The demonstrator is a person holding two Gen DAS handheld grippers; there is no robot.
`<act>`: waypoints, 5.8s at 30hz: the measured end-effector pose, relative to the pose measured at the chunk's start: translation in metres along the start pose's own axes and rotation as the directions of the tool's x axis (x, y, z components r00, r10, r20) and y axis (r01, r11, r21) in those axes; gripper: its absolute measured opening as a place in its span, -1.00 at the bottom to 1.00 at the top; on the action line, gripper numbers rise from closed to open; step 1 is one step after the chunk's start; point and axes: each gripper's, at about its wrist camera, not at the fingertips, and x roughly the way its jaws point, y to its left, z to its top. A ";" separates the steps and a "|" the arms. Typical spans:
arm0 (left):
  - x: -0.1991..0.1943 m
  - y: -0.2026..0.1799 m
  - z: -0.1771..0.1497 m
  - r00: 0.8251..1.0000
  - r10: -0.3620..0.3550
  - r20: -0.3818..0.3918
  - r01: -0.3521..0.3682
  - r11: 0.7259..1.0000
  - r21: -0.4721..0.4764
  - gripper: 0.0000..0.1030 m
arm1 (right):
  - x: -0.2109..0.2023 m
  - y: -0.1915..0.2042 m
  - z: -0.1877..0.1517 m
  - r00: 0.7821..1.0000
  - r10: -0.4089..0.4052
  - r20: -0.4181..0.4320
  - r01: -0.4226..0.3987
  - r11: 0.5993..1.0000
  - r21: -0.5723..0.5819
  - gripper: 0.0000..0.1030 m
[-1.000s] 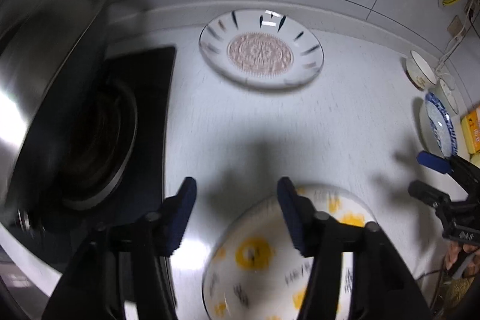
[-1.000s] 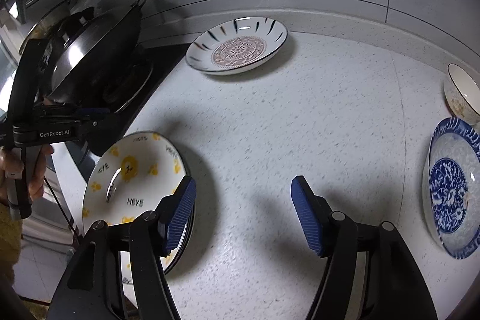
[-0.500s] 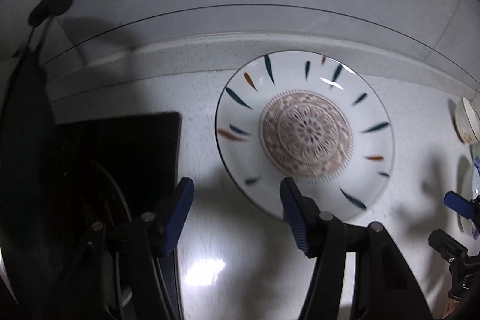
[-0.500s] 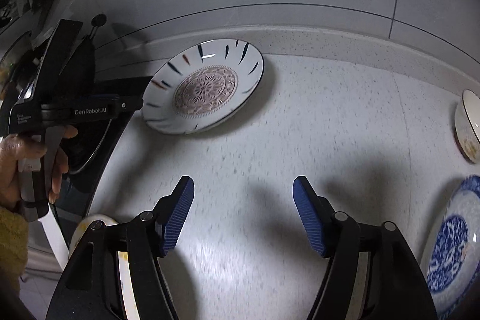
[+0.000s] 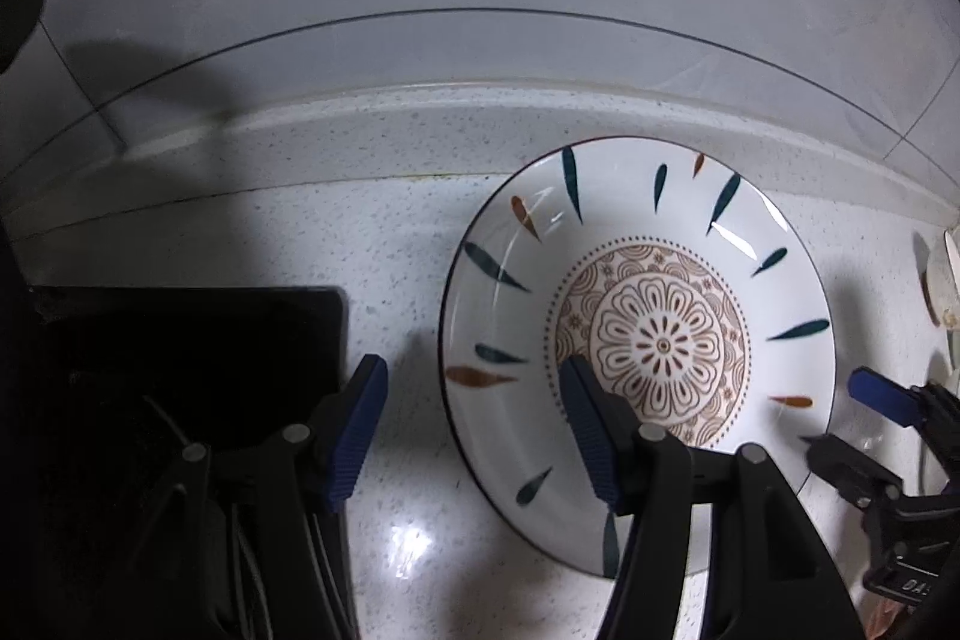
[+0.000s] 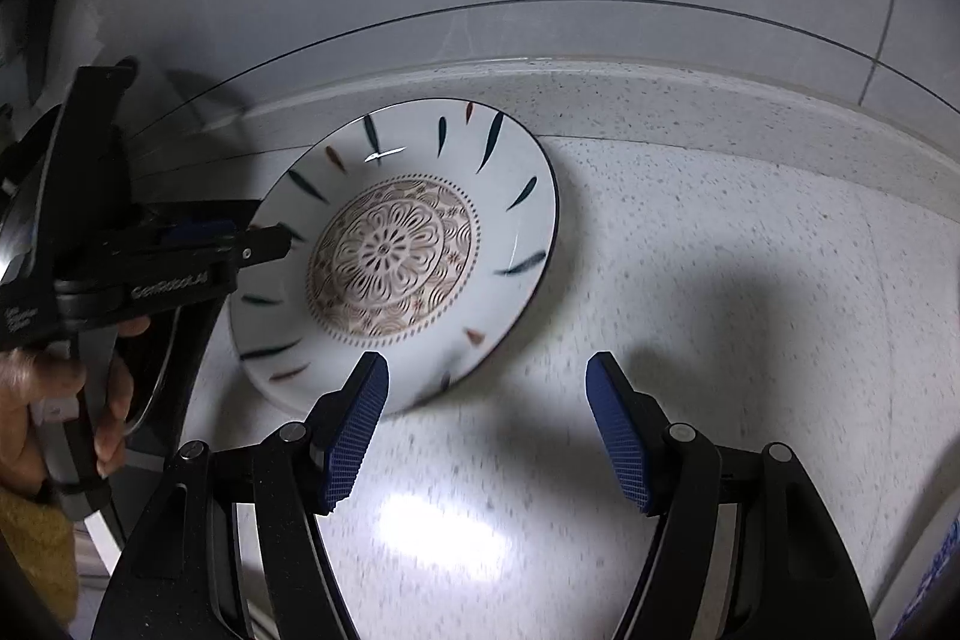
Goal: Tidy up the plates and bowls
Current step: 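Move both grippers to the mandala plate and close on its rim, then carry the mandala plate with both grippers onto the stacked bear plates, then open both grippers and release the mandala plate on the stack, then move both grippers to the blue-and-white patterned bowl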
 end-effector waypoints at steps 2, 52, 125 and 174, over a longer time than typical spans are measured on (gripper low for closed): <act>0.007 0.002 0.005 1.000 -0.013 -0.011 0.013 1.000 -0.005 0.13 | 0.006 0.000 0.003 1.000 0.000 -0.005 0.000 1.000 0.004 0.24; -0.014 -0.017 -0.061 0.982 -0.176 0.071 0.184 0.973 -0.139 -0.55 | -0.036 -0.018 -0.045 0.999 0.034 0.025 -0.032 0.997 -0.067 -0.59; -0.193 0.054 -0.305 0.967 -0.220 0.129 0.237 0.962 -0.135 -0.57 | -0.120 0.086 -0.201 0.998 -0.061 -0.008 0.060 0.994 -0.092 0.03; -0.103 -0.351 -0.134 0.956 -0.282 0.078 0.250 0.925 0.287 0.49 | -0.198 -0.301 -0.166 0.981 -0.192 0.032 0.174 0.938 0.299 0.37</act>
